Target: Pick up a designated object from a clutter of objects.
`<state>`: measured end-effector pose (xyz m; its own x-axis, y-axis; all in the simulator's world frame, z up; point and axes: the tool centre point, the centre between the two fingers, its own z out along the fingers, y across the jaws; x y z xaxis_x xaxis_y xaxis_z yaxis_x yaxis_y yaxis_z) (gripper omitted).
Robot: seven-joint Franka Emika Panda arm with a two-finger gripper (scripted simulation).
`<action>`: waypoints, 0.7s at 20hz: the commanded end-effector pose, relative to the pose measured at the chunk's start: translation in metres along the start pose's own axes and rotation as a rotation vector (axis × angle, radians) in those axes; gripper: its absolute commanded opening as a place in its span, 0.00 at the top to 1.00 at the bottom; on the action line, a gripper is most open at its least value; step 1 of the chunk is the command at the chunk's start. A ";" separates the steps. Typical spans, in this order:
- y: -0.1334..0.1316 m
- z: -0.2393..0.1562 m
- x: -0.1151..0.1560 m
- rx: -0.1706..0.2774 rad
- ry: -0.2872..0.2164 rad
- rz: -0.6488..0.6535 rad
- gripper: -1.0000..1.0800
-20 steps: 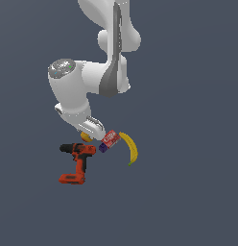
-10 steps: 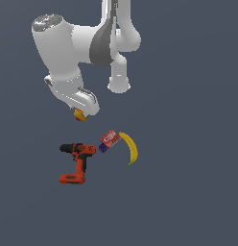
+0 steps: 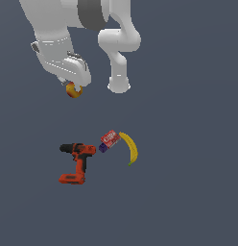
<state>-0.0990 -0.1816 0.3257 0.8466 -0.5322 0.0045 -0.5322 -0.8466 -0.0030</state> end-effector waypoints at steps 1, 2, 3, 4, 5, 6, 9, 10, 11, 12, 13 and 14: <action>0.009 -0.018 -0.007 -0.001 -0.001 -0.001 1.00; 0.013 -0.024 -0.009 -0.001 -0.001 -0.001 1.00; 0.015 -0.030 -0.011 -0.002 -0.002 -0.001 1.00; 0.018 -0.035 -0.013 -0.002 -0.002 -0.001 1.00; 0.021 -0.040 -0.015 -0.002 -0.003 -0.001 1.00; 0.023 -0.045 -0.016 -0.002 -0.003 -0.001 1.00; 0.028 -0.055 -0.019 -0.003 -0.004 -0.002 1.00; 0.029 -0.058 -0.020 -0.003 -0.004 -0.002 1.00; 0.030 -0.060 -0.021 -0.003 -0.004 -0.002 1.00; 0.031 -0.062 -0.021 -0.003 -0.004 -0.002 1.00; 0.032 -0.063 -0.022 -0.003 -0.005 -0.002 1.00; 0.032 -0.063 -0.022 -0.003 -0.005 -0.002 1.00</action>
<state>-0.1339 -0.1967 0.3866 0.8473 -0.5311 0.0002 -0.5311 -0.8473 -0.0004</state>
